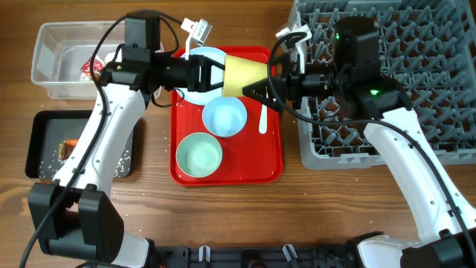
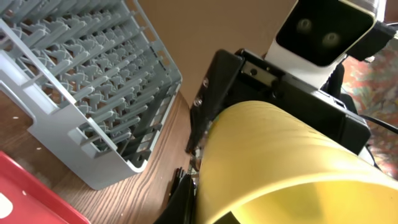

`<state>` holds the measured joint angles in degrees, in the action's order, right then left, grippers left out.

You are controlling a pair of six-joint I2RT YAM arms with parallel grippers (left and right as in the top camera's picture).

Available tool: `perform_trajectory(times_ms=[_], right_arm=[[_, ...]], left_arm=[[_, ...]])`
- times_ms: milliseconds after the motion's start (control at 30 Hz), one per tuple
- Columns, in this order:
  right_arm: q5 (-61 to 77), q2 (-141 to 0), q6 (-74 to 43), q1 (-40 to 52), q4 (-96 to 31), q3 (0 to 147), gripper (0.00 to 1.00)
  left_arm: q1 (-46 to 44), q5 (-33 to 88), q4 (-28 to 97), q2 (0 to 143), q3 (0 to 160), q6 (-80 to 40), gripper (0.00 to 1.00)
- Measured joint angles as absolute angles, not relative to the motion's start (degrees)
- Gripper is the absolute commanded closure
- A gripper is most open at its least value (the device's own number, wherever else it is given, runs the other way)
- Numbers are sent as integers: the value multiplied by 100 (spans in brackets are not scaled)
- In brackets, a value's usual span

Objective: Sort waste into correct bins and load items into the dishwasher rack
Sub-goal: 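Hand the yellow cup from the left gripper to the right gripper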

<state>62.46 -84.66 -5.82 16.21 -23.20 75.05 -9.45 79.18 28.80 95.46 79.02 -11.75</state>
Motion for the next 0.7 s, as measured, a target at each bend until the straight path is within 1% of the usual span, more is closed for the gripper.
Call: perform_trajectory(times_ms=[167, 233, 300, 400, 433, 567, 700], right_arm=[[6449, -8471, -607, 1625, -2220, 7505, 45], [6460, -8471, -622, 1625, -2169, 7505, 48], [6471, -8471, -622, 1625, -2152, 7505, 49], [6410, -8473, -622, 1636, -2091, 7505, 51], [6392, -8479, -622, 1634, -2080, 7505, 51], [6383, -8493, -624, 1439, -2088, 7505, 51], [6438, -8490, -620, 928, -2353, 7505, 51]], left_arm=[[-923, 8051, 2823, 9546, 7902, -1214, 96], [-904, 8103, 2823, 9546, 7902, -1245, 94], [-902, 8110, 2821, 9546, 7902, -1273, 82], [-921, 8088, 2821, 9546, 7902, -1267, 58], [-928, 8086, 2825, 9546, 7902, -1308, 54], [-941, 8082, 2827, 9546, 7905, -1302, 46], [-941, 7975, 2825, 9546, 7902, -1297, 45]])
